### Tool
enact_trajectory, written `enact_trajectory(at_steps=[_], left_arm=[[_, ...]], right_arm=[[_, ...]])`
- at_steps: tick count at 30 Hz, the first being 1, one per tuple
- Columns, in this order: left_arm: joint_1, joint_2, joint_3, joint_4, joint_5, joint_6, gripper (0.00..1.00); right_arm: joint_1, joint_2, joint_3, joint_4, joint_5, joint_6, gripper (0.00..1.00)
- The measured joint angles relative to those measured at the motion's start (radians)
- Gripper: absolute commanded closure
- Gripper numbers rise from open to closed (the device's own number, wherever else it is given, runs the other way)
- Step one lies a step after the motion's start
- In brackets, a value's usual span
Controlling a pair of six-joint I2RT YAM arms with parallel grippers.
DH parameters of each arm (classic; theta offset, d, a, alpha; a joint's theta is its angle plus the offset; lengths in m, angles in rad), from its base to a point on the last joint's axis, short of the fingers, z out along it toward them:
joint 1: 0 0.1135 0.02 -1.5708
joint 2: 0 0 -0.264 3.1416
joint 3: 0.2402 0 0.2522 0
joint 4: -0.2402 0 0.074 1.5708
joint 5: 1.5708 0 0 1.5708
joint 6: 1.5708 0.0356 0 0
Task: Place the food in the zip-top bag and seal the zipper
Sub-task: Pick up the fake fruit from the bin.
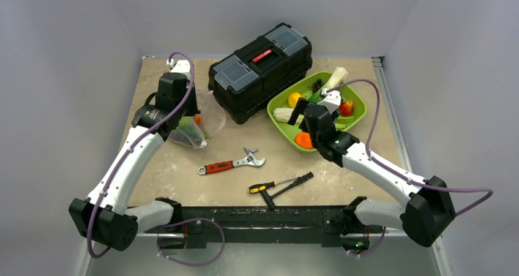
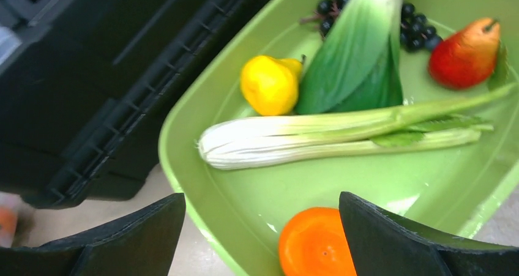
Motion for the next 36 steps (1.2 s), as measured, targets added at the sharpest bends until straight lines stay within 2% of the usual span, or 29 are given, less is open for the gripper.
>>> enact_trajectory(at_steps=[5, 10, 22, 36], left_arm=[[0.0, 0.004, 0.0, -0.001, -0.002, 0.0, 1.0], [0.0, 0.006, 0.0, 0.0, -0.005, 0.0, 1.0], [0.0, 0.008, 0.0, -0.002, -0.016, 0.001, 1.0], [0.0, -0.122, -0.033, 0.012, -0.187, 0.045, 1.0]], right_arm=[[-0.115, 0.021, -0.003, -0.044, -0.067, 0.058, 0.02], [-0.157, 0.116, 0.018, -0.094, -0.088, 0.08, 0.03], [-0.179, 0.313, 0.076, -0.184, -0.149, 0.103, 0.05], [-0.179, 0.412, 0.143, -0.284, -0.112, 0.067, 0.07]])
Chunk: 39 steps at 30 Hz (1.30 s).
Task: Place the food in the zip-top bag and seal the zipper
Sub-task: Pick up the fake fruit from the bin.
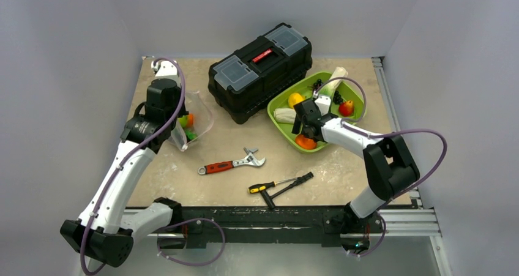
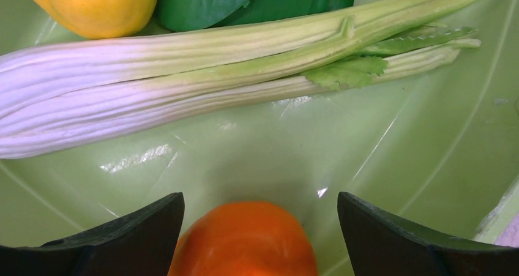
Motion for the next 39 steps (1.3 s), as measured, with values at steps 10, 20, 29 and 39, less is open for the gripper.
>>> enact_trajectory(at_steps=[10, 20, 29, 39], left_arm=[[0.0, -0.03, -0.032, 0.025, -0.074, 0.025, 1.0], [0.0, -0.004, -0.032, 0.032, -0.064, 0.025, 1.0], [0.0, 0.029, -0.032, 0.029, -0.015, 0.025, 1.0], [0.0, 0.032, -0.032, 0.028, 0.019, 0.024, 1.0]], right_arm=[[0.0, 0.031, -0.039, 0.023, 0.015, -0.018, 0.22], [0.0, 0.057, -0.05, 0.04, 0.016, -0.011, 0.48], [0.0, -0.013, -0.055, 0.038, 0.016, -0.009, 0.74], [0.0, -0.141, -0.055, 0.038, 0.025, -0.01, 0.94]])
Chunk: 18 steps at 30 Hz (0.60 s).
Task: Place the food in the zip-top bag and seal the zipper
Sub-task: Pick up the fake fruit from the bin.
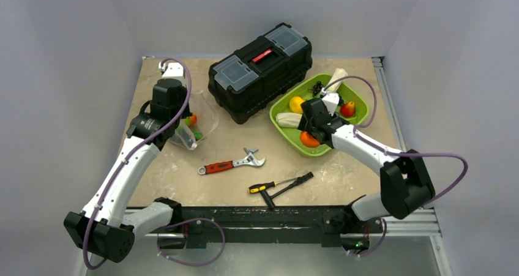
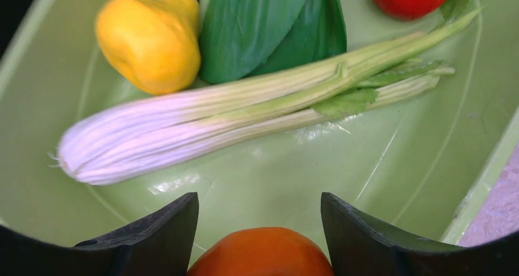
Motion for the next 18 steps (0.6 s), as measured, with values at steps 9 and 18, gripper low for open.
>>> enact_trajectory(at_steps=[9, 18], left_arm=[[0.0, 0.001, 0.0, -0.003, 0.022, -0.001, 1.0], [0.0, 0.001, 0.001, -0.004, 0.044, -0.009, 1.0]], right_arm=[[0.0, -0.27, -0.09, 0.22, -0.131, -0.047, 1.0], [0.027, -0.225, -0.146, 0.644, -0.583, -0.063, 1.0]])
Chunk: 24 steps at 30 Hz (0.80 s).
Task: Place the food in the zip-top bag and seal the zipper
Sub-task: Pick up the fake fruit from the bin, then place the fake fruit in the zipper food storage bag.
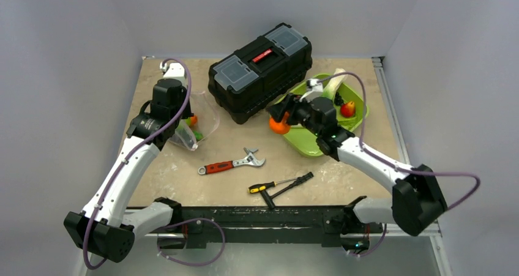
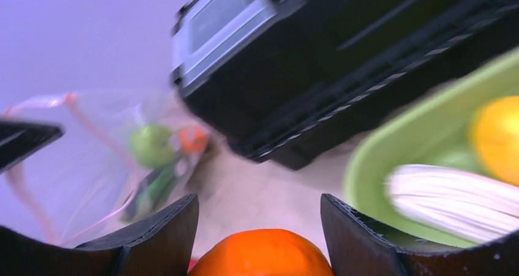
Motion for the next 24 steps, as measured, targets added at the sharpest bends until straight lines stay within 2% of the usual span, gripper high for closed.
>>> enact_trajectory(at_steps=[7, 12, 16, 24], left_arm=[[0.0, 0.0, 0.0, -0.001, 0.008, -0.009, 1.0], [0.0, 0.0, 0.006, -0.008, 0.013, -0.01, 1.0], [0.0, 0.0, 0.008, -0.014, 0.016, -0.01, 1.0], [0.0, -0.003, 0.01, -0.019, 0.024, -0.01, 1.0]], right_arm=[[0.257, 0.195, 0.107, 0.178, -0.097, 0.0, 1.0], [0.404, 0.297, 0.179, 0.365, -0.071, 0.028, 1.0], [0.44, 0.408, 0.265, 0.467, -0.011, 0.103, 1.0], [0.461, 0.584, 0.415, 0.494, 0.154, 0.266, 1.0]])
